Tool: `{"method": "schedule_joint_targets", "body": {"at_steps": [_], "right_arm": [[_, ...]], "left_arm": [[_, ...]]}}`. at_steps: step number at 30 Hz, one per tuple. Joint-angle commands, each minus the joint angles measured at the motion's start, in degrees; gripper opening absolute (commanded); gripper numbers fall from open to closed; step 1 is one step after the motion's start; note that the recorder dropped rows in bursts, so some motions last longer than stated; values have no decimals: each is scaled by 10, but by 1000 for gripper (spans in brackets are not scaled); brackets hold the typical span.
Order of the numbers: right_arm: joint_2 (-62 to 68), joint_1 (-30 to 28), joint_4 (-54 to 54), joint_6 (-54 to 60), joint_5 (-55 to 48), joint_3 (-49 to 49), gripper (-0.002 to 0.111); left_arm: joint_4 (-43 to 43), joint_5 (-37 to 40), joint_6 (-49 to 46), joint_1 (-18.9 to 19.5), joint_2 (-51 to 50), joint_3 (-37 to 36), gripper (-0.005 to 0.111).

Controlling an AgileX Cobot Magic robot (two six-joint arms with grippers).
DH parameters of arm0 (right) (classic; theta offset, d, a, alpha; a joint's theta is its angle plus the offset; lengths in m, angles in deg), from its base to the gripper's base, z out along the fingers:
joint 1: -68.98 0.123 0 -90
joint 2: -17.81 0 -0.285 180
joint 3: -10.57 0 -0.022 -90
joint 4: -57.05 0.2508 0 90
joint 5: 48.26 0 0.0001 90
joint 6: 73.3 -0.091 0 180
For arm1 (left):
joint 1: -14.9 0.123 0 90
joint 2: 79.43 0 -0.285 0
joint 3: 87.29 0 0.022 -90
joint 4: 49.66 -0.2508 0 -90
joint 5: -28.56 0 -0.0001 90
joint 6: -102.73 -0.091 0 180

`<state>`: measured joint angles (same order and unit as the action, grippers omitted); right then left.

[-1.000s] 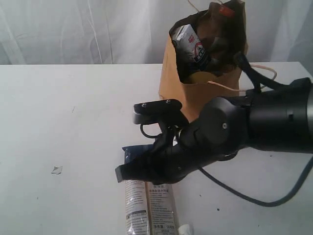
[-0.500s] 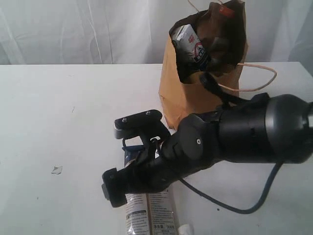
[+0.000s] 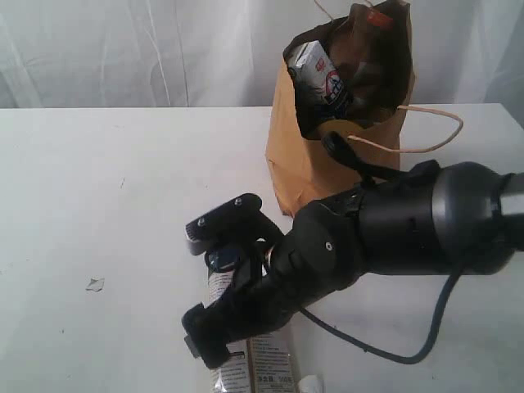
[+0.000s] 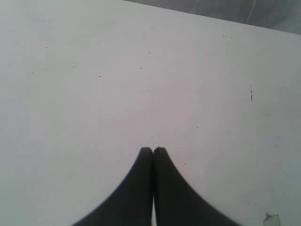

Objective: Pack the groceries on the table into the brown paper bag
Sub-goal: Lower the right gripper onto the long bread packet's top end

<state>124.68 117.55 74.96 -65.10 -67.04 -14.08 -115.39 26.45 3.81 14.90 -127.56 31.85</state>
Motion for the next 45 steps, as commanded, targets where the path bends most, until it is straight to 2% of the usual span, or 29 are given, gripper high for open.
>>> {"method": "schedule_joint_targets", "body": {"at_steps": [1, 8, 11, 17, 25, 31, 36, 39, 45], "right_arm": [[5, 0, -13, 67, -42, 4, 105], [7, 0, -28, 88, -65, 10, 105], [32, 0, -27, 148, -98, 10, 105], [51, 0, -20, 151, -115, 10, 105], [51, 0, 160, 151, -87, 10, 105], [51, 0, 172, 149, -84, 10, 105], [30, 0, 141, 149, -98, 34, 105], [-1, 0, 79, 145, -114, 59, 105], [-54, 0, -21, 41, -172, 73, 105]], "left_arm": [[-8, -1, 0, -1, 3, -4, 0], [-8, -3, 0, -1, 3, -4, 0], [-8, -3, 0, -1, 3, -4, 0], [-8, -3, 0, -1, 3, -4, 0], [-8, -3, 0, -1, 3, -4, 0], [-8, -3, 0, -1, 3, -4, 0], [-8, -5, 0, -1, 3, -4, 0], [-8, -10, 0, -1, 3, -4, 0], [-8, -13, 0, -1, 3, -4, 0]]}}
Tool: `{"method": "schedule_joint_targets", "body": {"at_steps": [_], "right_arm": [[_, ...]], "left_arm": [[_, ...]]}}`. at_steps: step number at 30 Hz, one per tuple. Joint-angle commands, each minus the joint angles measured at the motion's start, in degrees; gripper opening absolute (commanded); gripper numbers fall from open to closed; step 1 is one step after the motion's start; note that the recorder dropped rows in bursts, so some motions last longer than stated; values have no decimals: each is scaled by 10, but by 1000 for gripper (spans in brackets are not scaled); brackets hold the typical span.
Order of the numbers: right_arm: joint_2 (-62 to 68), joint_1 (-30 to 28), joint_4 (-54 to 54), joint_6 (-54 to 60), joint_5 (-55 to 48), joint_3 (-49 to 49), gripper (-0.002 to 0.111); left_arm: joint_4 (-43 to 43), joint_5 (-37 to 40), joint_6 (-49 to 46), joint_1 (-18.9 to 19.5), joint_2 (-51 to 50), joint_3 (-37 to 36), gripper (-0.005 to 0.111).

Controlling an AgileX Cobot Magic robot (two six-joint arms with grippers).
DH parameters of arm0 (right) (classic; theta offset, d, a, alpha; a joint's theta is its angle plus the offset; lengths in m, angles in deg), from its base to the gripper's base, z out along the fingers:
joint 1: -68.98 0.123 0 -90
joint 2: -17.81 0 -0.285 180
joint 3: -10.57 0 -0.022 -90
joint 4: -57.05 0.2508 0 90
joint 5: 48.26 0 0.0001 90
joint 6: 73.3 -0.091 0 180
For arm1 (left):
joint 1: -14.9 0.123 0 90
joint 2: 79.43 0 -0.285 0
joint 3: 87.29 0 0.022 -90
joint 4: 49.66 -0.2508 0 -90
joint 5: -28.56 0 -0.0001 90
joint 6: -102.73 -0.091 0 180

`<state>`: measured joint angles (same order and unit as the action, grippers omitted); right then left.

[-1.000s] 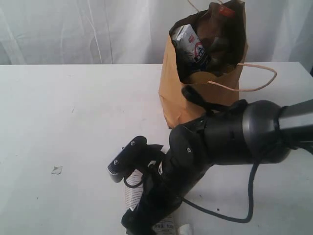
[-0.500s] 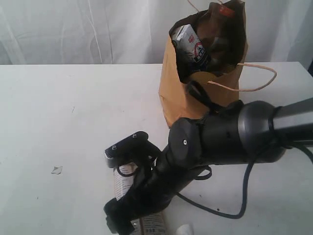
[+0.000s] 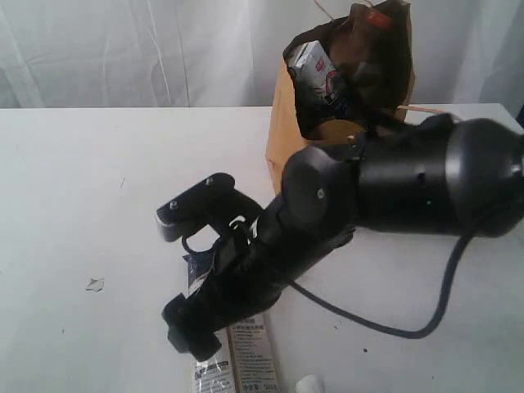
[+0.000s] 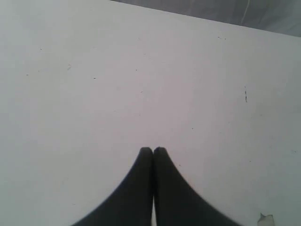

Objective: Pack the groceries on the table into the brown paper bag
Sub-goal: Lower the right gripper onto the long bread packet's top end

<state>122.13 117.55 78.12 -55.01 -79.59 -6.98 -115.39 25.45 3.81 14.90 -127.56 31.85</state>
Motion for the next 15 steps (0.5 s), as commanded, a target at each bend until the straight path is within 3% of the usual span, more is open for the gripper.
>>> {"method": "schedule_joint_targets", "body": {"at_steps": [1, 12, 14, 15], "right_arm": [[-28, 0, -53, -65, -64, 2, 105], [-19, 0, -15, -37, -78, 1, 105], [-19, 0, -15, -91, -72, 2, 104], [-19, 0, -16, -173, -91, 2, 104]], "left_arm": [[-8, -3, 0, -1, 3, -4, 0], [-8, -3, 0, -1, 3, -4, 0], [-8, -3, 0, -1, 3, -4, 0], [-8, -3, 0, -1, 3, -4, 0]]}}
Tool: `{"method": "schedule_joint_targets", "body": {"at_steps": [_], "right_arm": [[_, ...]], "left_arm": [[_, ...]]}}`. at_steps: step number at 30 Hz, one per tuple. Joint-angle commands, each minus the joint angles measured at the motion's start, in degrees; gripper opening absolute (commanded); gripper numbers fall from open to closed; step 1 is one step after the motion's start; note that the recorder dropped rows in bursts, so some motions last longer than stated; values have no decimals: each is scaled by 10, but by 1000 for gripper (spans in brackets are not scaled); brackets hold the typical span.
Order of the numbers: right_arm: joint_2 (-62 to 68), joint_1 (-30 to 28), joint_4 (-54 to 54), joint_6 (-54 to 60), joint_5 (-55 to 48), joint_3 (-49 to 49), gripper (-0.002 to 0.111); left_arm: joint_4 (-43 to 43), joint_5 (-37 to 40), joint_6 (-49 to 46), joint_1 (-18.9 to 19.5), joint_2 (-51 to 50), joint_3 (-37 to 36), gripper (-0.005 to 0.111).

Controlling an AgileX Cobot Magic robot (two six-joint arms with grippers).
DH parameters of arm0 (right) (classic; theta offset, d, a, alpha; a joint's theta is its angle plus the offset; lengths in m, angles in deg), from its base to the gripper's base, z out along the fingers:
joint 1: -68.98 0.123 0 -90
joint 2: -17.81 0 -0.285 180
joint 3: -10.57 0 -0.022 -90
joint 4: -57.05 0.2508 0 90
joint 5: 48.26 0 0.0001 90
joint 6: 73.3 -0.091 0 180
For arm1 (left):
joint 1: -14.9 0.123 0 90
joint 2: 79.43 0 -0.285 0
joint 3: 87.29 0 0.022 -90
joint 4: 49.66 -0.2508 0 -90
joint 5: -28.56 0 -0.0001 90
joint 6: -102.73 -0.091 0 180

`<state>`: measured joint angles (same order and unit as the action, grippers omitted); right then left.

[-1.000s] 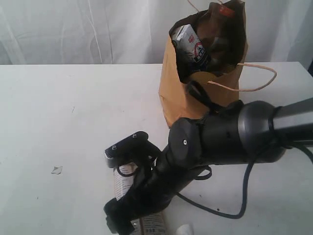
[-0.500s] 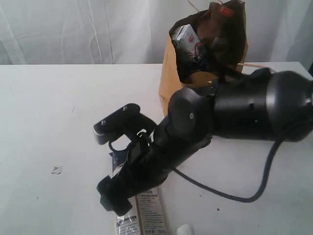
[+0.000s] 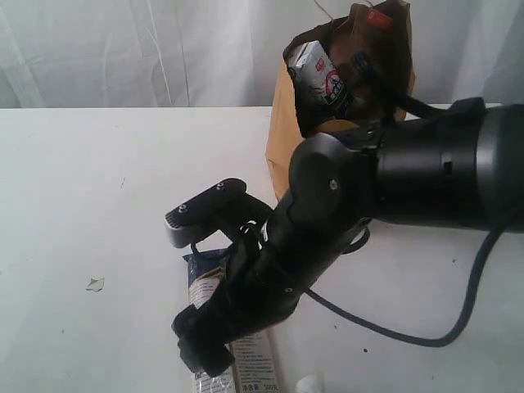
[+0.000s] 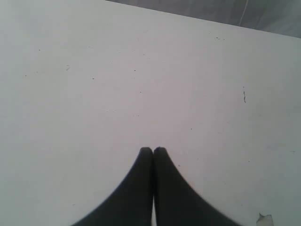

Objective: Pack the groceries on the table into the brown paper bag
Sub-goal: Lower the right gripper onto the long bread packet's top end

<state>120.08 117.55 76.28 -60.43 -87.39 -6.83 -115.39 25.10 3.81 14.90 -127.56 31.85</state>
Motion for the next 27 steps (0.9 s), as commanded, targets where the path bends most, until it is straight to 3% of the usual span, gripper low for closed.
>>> {"method": "schedule_joint_targets", "body": {"at_steps": [1, 3, 5, 10, 16, 27], "right_arm": [[3, 0, -6, -167, -36, 1, 104], [11, 0, -54, -336, -82, 1, 104], [30, 0, -87, -420, -37, 2, 104], [79, 16, -64, -410, 2, 34, 104], [118, 17, -122, -410, -50, 60, 104], [119, 17, -120, -369, 40, 60, 104]], "left_arm": [[-8, 1, 0, -1, 3, -4, 0], [-8, 1, 0, -1, 3, -4, 0], [-8, 1, 0, -1, 3, -4, 0], [-8, 0, 0, -1, 3, -4, 0], [-8, 0, 1, -1, 3, -4, 0], [-8, 0, 1, -1, 3, -4, 0]]}}
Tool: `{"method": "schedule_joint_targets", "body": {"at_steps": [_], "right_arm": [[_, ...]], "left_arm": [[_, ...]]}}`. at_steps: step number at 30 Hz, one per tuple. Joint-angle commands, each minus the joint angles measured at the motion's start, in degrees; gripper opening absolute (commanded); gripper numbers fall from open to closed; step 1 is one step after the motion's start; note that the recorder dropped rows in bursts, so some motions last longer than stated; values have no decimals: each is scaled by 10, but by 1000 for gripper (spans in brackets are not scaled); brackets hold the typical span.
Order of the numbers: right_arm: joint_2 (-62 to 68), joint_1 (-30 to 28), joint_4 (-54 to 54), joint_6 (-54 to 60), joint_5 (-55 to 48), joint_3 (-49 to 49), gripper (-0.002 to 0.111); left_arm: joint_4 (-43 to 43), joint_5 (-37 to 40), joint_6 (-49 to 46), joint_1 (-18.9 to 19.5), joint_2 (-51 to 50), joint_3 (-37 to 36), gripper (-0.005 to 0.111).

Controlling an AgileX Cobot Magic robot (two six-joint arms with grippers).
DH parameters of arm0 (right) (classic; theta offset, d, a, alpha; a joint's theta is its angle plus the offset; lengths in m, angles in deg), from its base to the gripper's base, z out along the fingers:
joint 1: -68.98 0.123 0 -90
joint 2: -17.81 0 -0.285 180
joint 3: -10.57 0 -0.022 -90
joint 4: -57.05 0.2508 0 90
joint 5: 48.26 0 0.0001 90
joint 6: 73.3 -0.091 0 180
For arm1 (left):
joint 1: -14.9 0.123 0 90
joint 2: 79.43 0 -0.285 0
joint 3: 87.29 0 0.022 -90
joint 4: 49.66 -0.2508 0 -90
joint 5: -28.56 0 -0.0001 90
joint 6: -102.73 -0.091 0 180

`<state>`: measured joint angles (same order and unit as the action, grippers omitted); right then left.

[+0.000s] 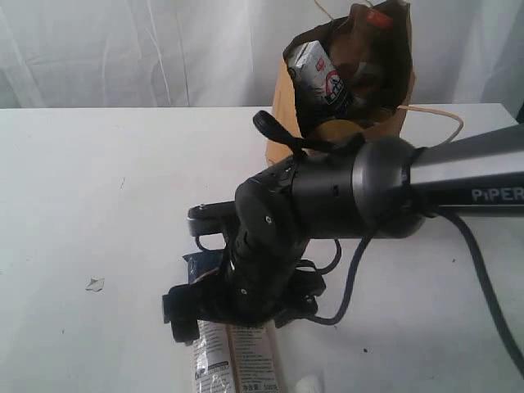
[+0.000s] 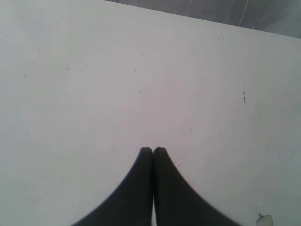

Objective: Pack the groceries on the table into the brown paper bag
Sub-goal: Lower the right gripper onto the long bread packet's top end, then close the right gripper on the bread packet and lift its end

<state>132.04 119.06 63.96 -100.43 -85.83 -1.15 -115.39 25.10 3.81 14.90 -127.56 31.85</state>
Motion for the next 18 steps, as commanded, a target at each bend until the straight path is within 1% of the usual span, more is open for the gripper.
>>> {"method": "schedule_joint_targets", "body": {"at_steps": [1, 8, 15, 16, 18], "right_arm": [[1, 1, 3, 32, 20, 3, 104], [40, 1, 1, 44, 33, 9, 104], [60, 1, -14, 49, 2, 26, 104], [61, 1, -14, 49, -1, 26, 103], [66, 1, -14, 46, -9, 26, 97]], "left_arm": [[-8, 0, 1, -1, 3, -4, 0], [-8, 0, 1, -1, 3, -4, 0], [-8, 0, 1, -1, 3, -4, 0], [-8, 0, 1, -1, 3, -4, 0], [-8, 0, 1, -1, 3, -4, 0]]}}
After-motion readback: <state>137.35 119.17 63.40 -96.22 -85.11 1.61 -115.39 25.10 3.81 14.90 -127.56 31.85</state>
